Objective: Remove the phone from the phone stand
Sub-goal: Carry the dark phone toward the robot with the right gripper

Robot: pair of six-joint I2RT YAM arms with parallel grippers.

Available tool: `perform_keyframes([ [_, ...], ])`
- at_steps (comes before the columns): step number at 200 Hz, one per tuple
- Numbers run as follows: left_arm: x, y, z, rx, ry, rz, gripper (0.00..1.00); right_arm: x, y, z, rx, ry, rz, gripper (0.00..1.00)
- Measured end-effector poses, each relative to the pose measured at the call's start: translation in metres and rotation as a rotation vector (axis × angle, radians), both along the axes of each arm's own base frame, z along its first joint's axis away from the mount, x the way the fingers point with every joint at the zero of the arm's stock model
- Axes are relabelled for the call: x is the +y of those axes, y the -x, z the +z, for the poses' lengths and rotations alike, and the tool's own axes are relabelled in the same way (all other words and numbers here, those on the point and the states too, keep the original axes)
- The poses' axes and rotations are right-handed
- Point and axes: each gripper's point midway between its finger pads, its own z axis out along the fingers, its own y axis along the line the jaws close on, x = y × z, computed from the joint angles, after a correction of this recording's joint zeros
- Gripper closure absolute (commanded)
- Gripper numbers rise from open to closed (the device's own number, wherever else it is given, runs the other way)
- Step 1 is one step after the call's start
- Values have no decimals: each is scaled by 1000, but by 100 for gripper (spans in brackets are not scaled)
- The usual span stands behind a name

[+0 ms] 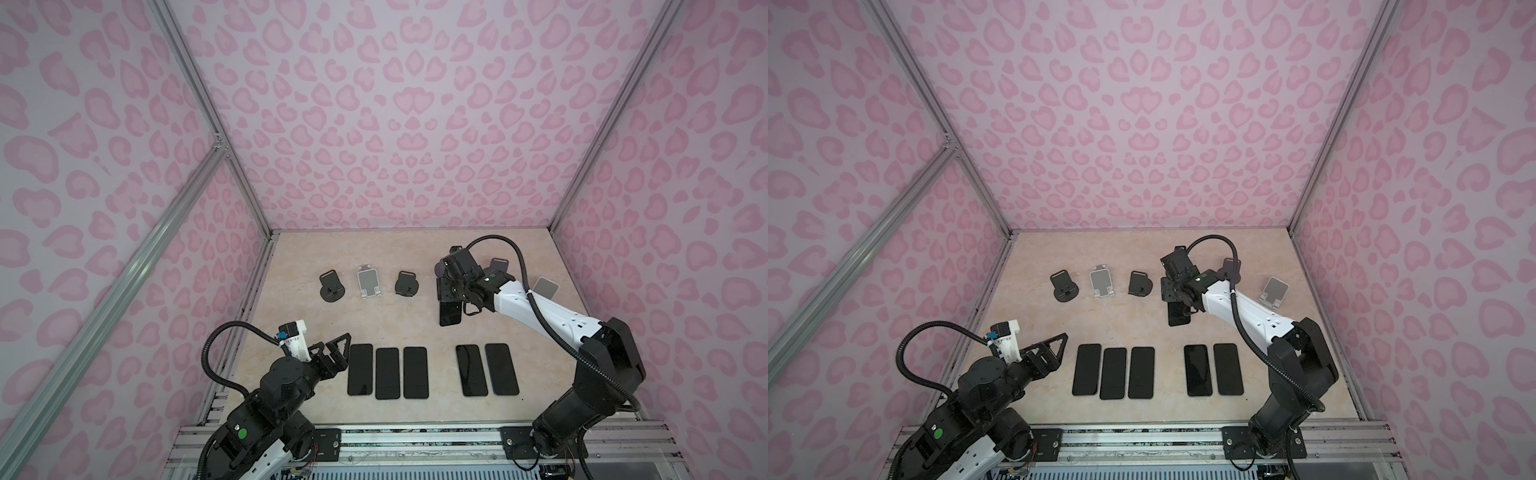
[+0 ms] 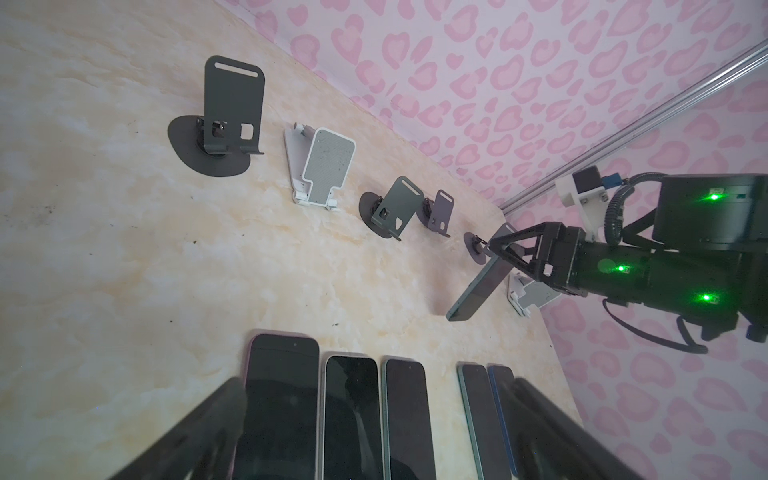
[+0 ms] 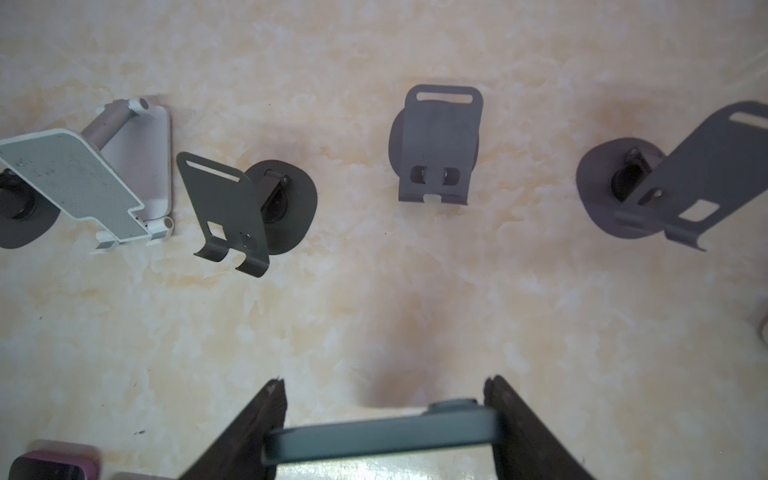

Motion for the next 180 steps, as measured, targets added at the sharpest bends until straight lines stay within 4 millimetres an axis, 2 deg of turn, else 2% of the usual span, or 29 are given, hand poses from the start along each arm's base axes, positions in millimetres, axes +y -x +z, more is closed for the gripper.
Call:
perform_keyframes([
  [77, -4, -1, -4, 30, 11, -9, 1, 11, 6, -27, 95, -59, -23, 44],
  [180, -10, -2, -6, 49, 10, -30, 1, 13, -6, -52, 107, -57, -75, 45],
])
